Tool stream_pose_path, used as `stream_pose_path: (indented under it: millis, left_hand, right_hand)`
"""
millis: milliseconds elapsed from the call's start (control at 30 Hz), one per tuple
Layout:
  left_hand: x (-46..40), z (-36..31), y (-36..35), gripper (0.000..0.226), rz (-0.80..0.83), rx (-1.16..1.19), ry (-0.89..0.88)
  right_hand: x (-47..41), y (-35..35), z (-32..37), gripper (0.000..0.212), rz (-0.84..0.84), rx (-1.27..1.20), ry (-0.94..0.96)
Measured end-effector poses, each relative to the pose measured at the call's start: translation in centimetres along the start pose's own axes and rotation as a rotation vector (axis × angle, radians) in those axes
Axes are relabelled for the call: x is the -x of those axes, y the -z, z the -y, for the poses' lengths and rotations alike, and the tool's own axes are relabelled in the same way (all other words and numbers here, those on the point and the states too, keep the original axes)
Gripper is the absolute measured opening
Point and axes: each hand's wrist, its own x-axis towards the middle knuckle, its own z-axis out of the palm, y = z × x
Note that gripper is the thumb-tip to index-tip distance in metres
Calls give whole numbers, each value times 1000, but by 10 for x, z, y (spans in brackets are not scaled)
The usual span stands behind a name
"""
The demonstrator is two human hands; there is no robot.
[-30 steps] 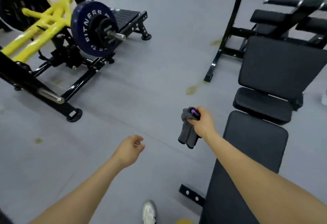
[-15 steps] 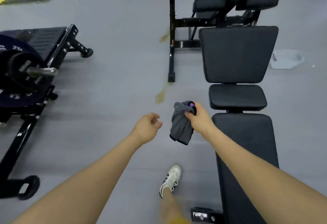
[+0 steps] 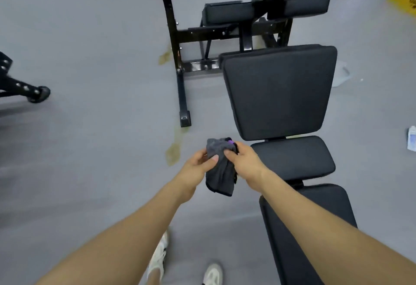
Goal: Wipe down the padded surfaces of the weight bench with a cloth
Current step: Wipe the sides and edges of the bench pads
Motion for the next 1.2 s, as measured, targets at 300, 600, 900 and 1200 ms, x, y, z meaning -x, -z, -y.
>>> stream_pose_path:
  millis: [300,600,900,1200]
  left_hand:
    - [-151,-30,13,21,42,7,34]
    - [-289,-91,59,15,-200,-197,-58]
    - [-325,-96,6,37,-186,-124,-288]
    - [-345,-105,-4,9,-388,-30,-341]
  right_hand:
    - [-130,32,21,24,-29,-46,-91]
    - [-256,53,43,36,-634,353,-121]
    - [-277,61,30,33,-725,496,-16]
    - [-274,66,17,35,-687,507,52]
